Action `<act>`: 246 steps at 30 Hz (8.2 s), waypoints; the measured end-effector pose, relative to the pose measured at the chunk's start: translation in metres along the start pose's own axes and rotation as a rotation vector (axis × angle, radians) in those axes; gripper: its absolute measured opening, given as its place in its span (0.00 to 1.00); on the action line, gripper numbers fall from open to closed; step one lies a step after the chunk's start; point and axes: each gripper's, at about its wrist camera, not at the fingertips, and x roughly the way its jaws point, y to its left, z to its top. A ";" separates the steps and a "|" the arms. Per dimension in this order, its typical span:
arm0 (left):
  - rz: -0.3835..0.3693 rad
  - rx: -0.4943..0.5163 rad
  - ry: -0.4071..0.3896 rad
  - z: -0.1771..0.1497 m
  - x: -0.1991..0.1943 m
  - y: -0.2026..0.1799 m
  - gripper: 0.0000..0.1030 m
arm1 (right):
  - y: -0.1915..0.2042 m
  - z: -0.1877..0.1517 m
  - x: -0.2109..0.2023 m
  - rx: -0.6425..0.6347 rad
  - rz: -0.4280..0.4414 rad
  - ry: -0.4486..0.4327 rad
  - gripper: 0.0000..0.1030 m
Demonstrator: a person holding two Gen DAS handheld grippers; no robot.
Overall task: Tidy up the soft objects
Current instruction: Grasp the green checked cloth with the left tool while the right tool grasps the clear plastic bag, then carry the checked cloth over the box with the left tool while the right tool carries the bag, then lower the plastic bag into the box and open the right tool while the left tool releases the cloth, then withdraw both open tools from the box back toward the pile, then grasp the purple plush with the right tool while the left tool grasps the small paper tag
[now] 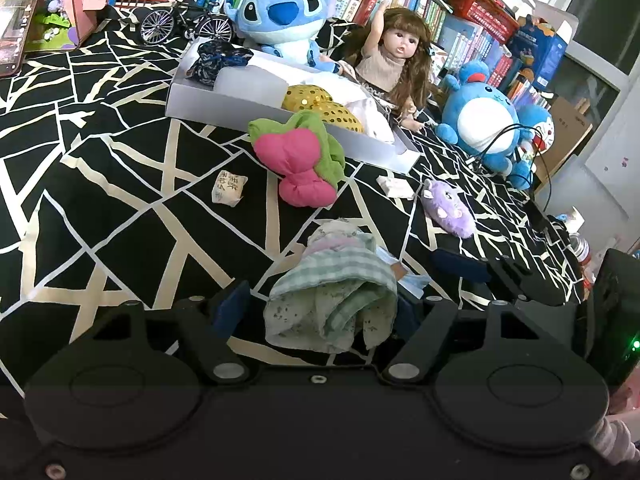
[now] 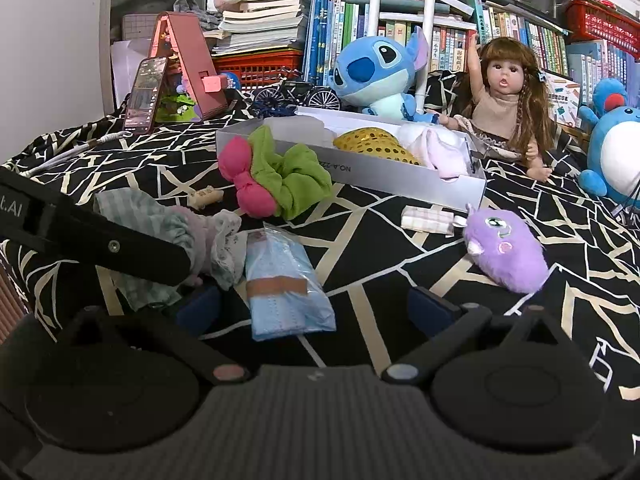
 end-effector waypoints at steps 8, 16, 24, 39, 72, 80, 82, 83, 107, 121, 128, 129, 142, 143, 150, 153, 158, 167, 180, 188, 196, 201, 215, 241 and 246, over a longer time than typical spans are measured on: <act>-0.034 -0.054 0.018 0.004 0.003 0.002 0.35 | -0.001 -0.001 0.001 0.011 -0.003 -0.004 1.00; 0.003 -0.033 -0.009 0.009 -0.003 0.000 0.29 | -0.002 -0.001 0.000 0.015 0.010 -0.001 0.98; 0.061 -0.016 -0.038 0.012 -0.007 0.006 0.28 | 0.002 0.000 -0.001 0.004 0.036 -0.012 0.81; 0.102 0.000 -0.059 0.013 -0.010 0.008 0.28 | 0.013 0.001 -0.001 0.004 0.054 -0.040 0.45; 0.172 0.010 -0.289 0.115 -0.015 0.013 0.22 | -0.055 0.087 0.018 0.183 -0.121 -0.145 0.44; 0.178 -0.023 -0.276 0.175 0.028 0.022 0.22 | -0.075 0.133 0.055 0.206 -0.114 -0.151 0.44; 0.176 -0.024 -0.257 0.185 0.042 0.022 0.22 | -0.078 0.144 0.065 0.217 -0.112 -0.146 0.44; 0.183 -0.021 -0.253 0.191 0.050 0.021 0.22 | -0.081 0.148 0.070 0.225 -0.106 -0.141 0.44; 0.319 0.030 -0.145 0.232 0.157 0.030 0.22 | -0.112 0.161 0.163 0.332 -0.116 0.043 0.44; 0.318 0.033 -0.112 0.224 0.166 0.034 0.23 | -0.112 0.156 0.167 0.341 -0.102 0.063 0.43; 0.307 0.030 -0.118 0.224 0.160 0.033 0.27 | -0.112 0.156 0.160 0.358 -0.080 0.042 0.50; 0.306 0.033 -0.122 0.223 0.158 0.032 0.28 | -0.112 0.156 0.159 0.360 -0.077 0.039 0.52; 0.299 0.066 -0.175 0.216 0.129 0.020 0.51 | -0.110 0.157 0.130 0.360 -0.043 -0.023 0.66; 0.297 0.065 -0.175 0.216 0.126 0.020 0.52 | -0.110 0.157 0.127 0.359 -0.040 -0.029 0.67; 0.285 0.079 -0.186 0.205 0.104 0.014 0.63 | -0.105 0.152 0.104 0.315 -0.033 -0.059 0.71; 0.276 0.090 -0.194 0.199 0.094 0.012 0.68 | -0.103 0.148 0.095 0.298 -0.029 -0.071 0.73; 0.257 0.104 -0.213 0.185 0.079 0.009 0.73 | -0.100 0.140 0.080 0.281 -0.019 -0.087 0.75; 0.220 0.109 -0.206 0.157 0.059 0.007 0.75 | -0.096 0.125 0.058 0.244 -0.020 -0.099 0.79; 0.205 0.127 -0.211 0.124 0.038 0.007 0.79 | -0.091 0.097 0.038 0.210 -0.048 -0.108 0.85; 0.204 0.131 -0.213 0.106 0.030 0.009 0.80 | -0.083 0.080 0.028 0.170 -0.072 -0.103 0.86; 0.212 0.127 -0.205 0.088 0.025 0.014 0.80 | -0.080 0.066 0.024 0.159 -0.087 -0.090 0.89; 0.215 0.122 -0.188 0.079 0.022 0.017 0.80 | -0.078 0.059 0.023 0.142 -0.102 -0.082 0.89; 0.235 0.126 -0.154 0.062 0.025 0.023 0.79 | -0.076 0.043 0.024 0.126 -0.126 -0.047 0.94; 0.230 0.154 -0.086 0.050 0.037 0.024 0.42 | -0.078 0.033 0.023 0.101 -0.206 -0.020 0.94; 0.226 0.156 -0.081 0.050 0.040 0.022 0.37 | -0.083 0.033 0.023 0.127 -0.223 -0.020 0.94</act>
